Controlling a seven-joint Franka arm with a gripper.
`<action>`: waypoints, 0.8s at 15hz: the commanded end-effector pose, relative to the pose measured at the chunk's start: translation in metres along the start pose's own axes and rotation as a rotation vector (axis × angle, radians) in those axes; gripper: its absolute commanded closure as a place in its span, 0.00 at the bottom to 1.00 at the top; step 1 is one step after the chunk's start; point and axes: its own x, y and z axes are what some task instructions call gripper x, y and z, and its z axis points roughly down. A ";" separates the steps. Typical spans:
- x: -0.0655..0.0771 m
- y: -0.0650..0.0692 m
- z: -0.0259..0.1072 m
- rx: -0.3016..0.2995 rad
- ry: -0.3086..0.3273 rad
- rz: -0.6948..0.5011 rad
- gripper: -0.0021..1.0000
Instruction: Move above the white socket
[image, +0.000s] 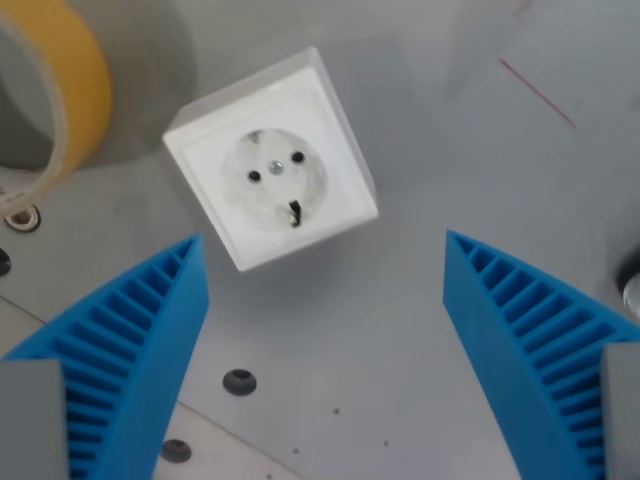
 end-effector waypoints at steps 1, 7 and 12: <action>0.001 -0.009 0.010 -0.078 0.086 -0.282 0.00; 0.007 -0.017 0.020 -0.082 0.088 -0.315 0.00; 0.010 -0.022 0.024 -0.083 0.085 -0.300 0.00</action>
